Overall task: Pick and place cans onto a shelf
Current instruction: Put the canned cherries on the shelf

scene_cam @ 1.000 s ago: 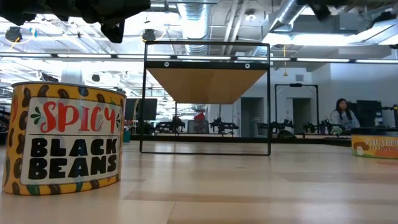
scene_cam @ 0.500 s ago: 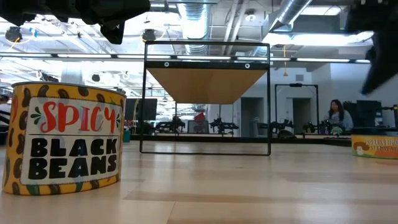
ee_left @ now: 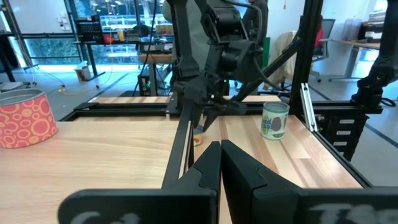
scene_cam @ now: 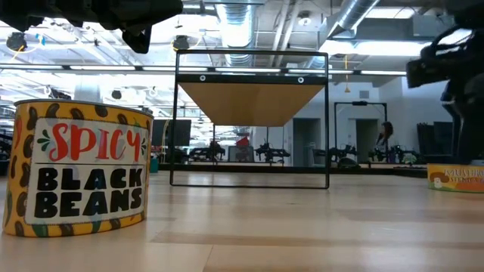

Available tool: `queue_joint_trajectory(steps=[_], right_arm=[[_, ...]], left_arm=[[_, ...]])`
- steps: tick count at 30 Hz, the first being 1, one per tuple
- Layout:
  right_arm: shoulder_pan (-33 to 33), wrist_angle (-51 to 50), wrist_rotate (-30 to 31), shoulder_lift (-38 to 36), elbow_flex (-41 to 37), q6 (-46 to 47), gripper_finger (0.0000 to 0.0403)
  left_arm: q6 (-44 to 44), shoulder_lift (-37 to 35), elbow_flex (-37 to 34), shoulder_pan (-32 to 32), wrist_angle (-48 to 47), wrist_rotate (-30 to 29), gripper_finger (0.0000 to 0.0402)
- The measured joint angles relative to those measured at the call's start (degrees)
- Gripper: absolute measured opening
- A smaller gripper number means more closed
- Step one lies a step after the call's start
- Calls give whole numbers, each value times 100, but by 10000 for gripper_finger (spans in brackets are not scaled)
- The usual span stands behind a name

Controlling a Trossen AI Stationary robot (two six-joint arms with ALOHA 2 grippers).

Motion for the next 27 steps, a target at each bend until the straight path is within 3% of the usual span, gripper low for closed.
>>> queue_joint_trajectory(steps=[13,27], right_arm=[[-648,258,-278,204,0,-591,111],[-984,660,-621,201,2,-999,24]], left_arm=[[2,0,0,0,-2,1,0],[2,0,0,0,-3,1,0]])
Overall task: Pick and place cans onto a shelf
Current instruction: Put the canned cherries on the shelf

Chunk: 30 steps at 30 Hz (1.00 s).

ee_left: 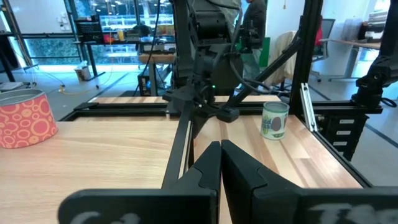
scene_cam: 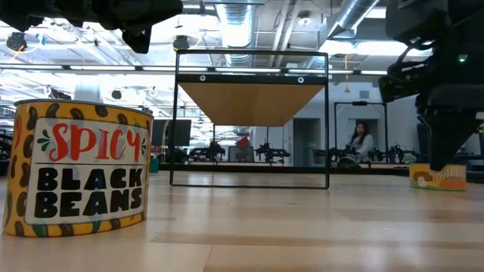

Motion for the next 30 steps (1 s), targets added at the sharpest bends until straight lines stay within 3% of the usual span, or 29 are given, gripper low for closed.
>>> queue_joint_trajectory(steps=[9,14,18,23,30], right_arm=[[101,-164,-301,1,618,-480,7],[95,-1277,-303,1,1738,-695,5],[27,-2095,208,1,2917,-1037,7],[-422,-1949,787,-1,4057,-2063,5],[-1467,-1469,473,491,4601,-3563,5]], left_arm=[[2,0,0,0,1,0,0],[2,0,0,0,1,0,0],[2,0,0,0,1,0,0],[17,0,0,0,3,0,0],[17,0,0,0,-7,-2,0]])
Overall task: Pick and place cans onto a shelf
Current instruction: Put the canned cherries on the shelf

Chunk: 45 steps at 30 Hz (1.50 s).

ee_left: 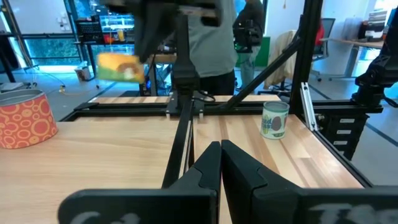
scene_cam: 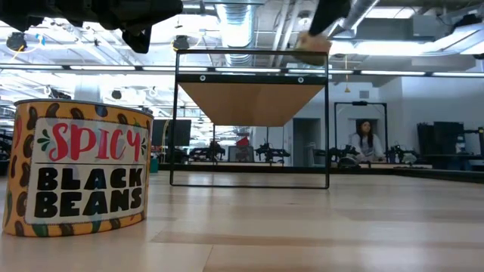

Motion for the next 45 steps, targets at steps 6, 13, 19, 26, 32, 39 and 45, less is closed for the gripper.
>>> queue_joint_trajectory(steps=[6,13,19,26,32,39,45], right_arm=[[-575,16,-646,859,404,-719,7],[-791,-241,-679,1560,893,-1129,7],[-925,-318,-704,1765,1112,-1270,8],[-1032,-316,-691,1754,1117,-1313,17],[-1042,-295,-634,1754,1117,-1345,54],[-1054,-131,-556,1754,1117,-1353,76],[-960,-148,-335,1754,1117,-1674,73]], left_arm=[[0,-2,2,0,-10,-16,0],[2,-2,2,0,-29,-27,0],[2,-2,2,0,-44,-27,0],[2,-2,2,0,-34,-27,0],[2,-2,2,0,-32,-24,0],[2,-2,2,0,-32,-24,0],[2,-2,2,0,-31,-22,0]])
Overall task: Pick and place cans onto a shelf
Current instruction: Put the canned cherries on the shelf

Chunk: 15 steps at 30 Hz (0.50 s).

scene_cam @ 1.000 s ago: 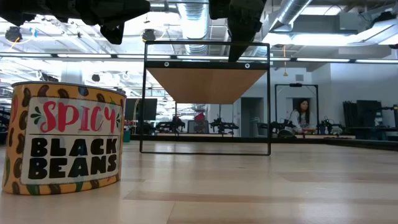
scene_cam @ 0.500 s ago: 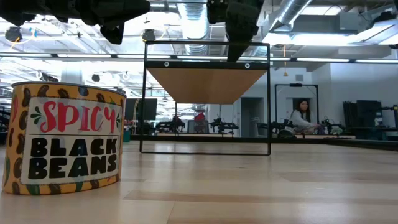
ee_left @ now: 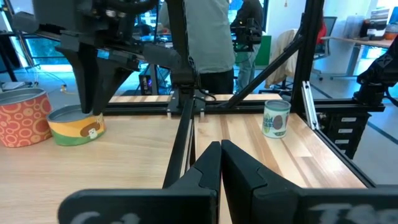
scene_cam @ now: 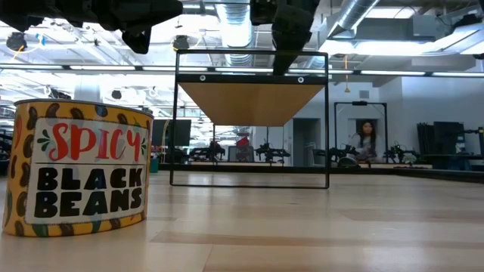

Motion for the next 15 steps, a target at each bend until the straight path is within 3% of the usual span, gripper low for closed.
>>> queue_joint_trajectory(steps=[9,15], right_arm=[[248,-168,-10,-2,0,-171,12],[205,-609,-167,-4,-2,-21,15]], left_arm=[[0,0,0,0,-2,0,0],[0,0,0,-1,-3,1,0]])
